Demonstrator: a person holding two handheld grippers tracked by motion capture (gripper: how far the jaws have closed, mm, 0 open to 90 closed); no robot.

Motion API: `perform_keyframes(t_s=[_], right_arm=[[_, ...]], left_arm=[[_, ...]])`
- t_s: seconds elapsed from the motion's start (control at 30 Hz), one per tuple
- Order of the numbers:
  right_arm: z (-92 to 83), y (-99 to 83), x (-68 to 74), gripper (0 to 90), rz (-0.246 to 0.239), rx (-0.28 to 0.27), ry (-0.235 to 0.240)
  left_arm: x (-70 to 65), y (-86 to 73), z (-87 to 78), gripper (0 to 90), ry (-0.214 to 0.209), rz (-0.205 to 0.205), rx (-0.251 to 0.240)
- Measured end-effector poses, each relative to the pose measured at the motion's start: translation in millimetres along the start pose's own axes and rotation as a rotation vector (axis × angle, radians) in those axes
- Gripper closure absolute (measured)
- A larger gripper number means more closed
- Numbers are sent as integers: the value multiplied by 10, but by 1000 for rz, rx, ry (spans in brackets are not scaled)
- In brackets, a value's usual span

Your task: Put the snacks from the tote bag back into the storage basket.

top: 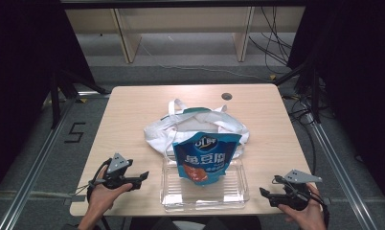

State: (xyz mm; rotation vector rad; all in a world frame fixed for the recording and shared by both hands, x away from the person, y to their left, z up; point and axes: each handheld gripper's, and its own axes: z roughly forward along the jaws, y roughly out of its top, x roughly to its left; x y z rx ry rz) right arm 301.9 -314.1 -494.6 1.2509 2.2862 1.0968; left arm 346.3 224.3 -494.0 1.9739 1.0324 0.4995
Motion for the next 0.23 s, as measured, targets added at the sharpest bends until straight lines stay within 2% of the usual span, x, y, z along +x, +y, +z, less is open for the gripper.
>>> perform_keyframes(t_s=[0.03, 0.1, 0.2, 0.23], right_arm=[[-7, -2, -19, 225, -19, 16, -8], [-18, 0, -26, 225, -18, 29, -3], [-21, 2, -52, 225, -27, 25, -7], [-18, 2, -50, 225, -16, 17, -4]], left_arm=[[0, 1, 0, 207, 1, -2, -2], [1, 2, -1, 208, 1, -2, -2], [1, -1, -2, 208, 2, -2, -1], [1, -1, -2, 207, 2, -2, -1]])
